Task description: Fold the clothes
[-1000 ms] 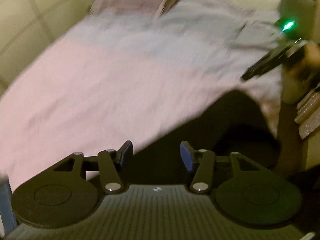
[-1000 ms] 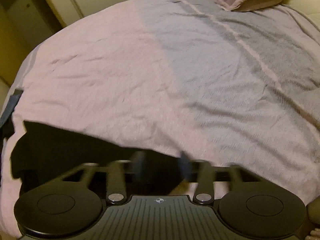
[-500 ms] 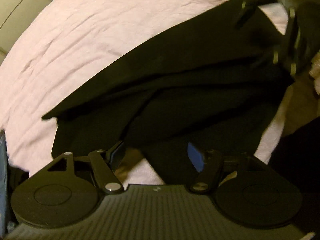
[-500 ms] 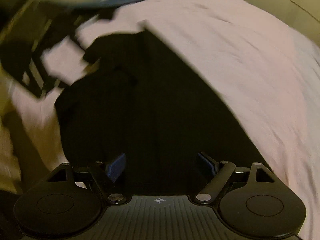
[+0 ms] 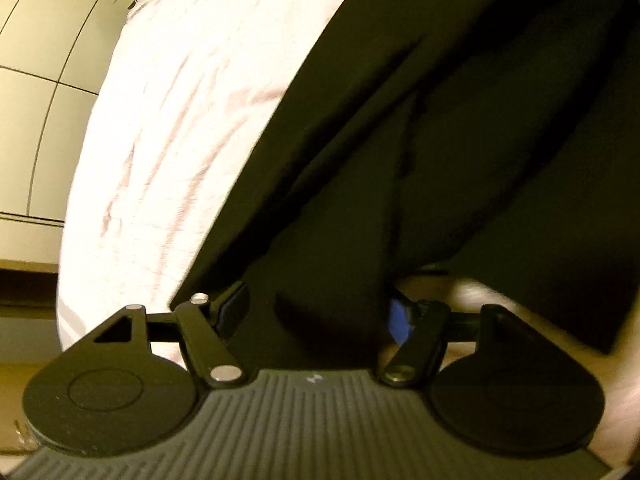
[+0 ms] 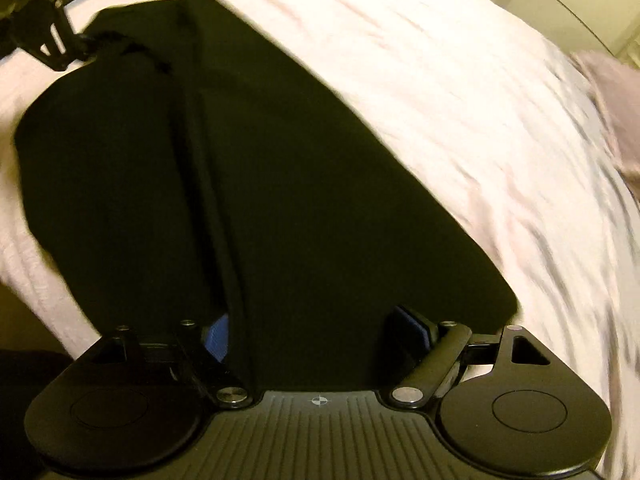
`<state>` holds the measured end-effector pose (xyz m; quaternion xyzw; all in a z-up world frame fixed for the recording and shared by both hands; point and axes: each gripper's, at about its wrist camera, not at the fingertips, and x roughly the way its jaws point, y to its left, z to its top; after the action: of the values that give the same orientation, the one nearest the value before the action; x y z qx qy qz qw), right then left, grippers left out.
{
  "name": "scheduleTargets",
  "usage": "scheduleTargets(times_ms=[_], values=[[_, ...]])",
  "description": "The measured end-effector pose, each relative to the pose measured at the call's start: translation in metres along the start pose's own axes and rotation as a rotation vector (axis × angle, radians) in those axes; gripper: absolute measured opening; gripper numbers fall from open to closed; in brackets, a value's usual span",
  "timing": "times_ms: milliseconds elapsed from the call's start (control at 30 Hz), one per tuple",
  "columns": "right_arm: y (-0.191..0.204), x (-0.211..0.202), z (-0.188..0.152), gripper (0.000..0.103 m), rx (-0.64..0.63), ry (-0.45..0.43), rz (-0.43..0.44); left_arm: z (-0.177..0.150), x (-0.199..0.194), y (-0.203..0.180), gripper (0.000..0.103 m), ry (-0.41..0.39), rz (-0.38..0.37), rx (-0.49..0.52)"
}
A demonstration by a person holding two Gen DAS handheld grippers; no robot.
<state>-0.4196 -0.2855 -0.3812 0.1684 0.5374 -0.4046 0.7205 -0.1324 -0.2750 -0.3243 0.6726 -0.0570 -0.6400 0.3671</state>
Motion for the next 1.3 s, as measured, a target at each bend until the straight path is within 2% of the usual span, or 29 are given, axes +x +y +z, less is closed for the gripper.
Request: scheduleTargets(times_ms=[67,200,300,333,367,400,433,500,600,700,767,867,900,967,1000,1033,1100,1167,1200,1300], values=[[-0.007,-0.004,-0.009,0.081,0.075,0.013,0.014,0.002,0.006,0.008,0.077,-0.024,-0.008,0.036],[-0.002,0.002,-0.029,0.083,0.194,0.062,0.066,0.009,0.009,0.024,0.077,-0.086,-0.024,0.116],[-0.005,0.013,-0.042,0.082,0.24,0.071,0.06,0.012,0.014,0.038,0.076,-0.101,-0.065,0.127],[-0.011,0.015,-0.046,0.072,0.26,0.066,0.054,0.013,0.014,0.04,0.073,-0.101,-0.087,0.128],[-0.02,0.015,-0.047,0.053,0.269,0.056,0.05,0.014,0.013,0.042,0.063,-0.1,-0.111,0.127],[-0.029,0.013,-0.048,0.021,0.276,0.046,0.044,0.015,0.012,0.044,0.054,-0.098,-0.134,0.126],[-0.038,0.008,-0.045,0.012,0.265,0.034,0.027,0.015,0.011,0.046,0.037,-0.097,-0.158,0.125],[-0.06,-0.007,-0.036,0.007,0.247,0.003,-0.011,0.015,0.002,0.052,0.032,-0.106,-0.178,0.096],[-0.104,-0.039,-0.014,0.005,0.224,-0.072,-0.091,0.013,-0.021,0.071,0.024,-0.146,-0.187,-0.002],[-0.154,-0.055,0.019,0.005,0.193,-0.16,-0.17,0.014,-0.033,0.093,0.023,-0.175,-0.166,-0.081],[-0.18,-0.051,0.051,0.004,0.142,-0.227,-0.224,0.016,-0.035,0.106,0.023,-0.185,-0.143,-0.12],[-0.206,-0.023,0.114,0.005,0.08,-0.288,-0.258,0.018,-0.028,0.129,0.017,-0.16,-0.061,-0.182],[-0.21,-0.009,0.128,0.005,0.069,-0.284,-0.246,0.016,-0.025,0.138,0.017,-0.145,-0.043,-0.219],[-0.2,0.001,0.154,0.014,0.04,-0.236,-0.232,0.013,-0.018,0.155,0.017,-0.114,-0.008,-0.293],[-0.195,0.001,0.161,0.036,0.037,-0.225,-0.244,0.02,-0.024,0.155,0.018,-0.108,0.004,-0.314],[-0.185,0.001,0.158,0.057,0.056,-0.247,-0.242,0.02,-0.028,0.156,0.018,-0.111,0.003,-0.327],[-0.165,0.001,0.151,0.071,0.095,-0.288,-0.238,0.012,-0.029,0.157,0.022,-0.115,-0.013,-0.352],[-0.139,-0.001,0.122,0.071,0.195,-0.253,-0.196,-0.004,-0.027,0.15,0.035,-0.119,-0.063,-0.372],[-0.125,0.002,0.108,0.072,0.255,-0.23,-0.167,-0.01,-0.025,0.141,0.036,-0.121,-0.09,-0.377],[-0.092,0.017,0.06,0.072,0.456,-0.071,0.017,-0.003,-0.009,0.115,0.047,-0.13,-0.145,-0.326]])
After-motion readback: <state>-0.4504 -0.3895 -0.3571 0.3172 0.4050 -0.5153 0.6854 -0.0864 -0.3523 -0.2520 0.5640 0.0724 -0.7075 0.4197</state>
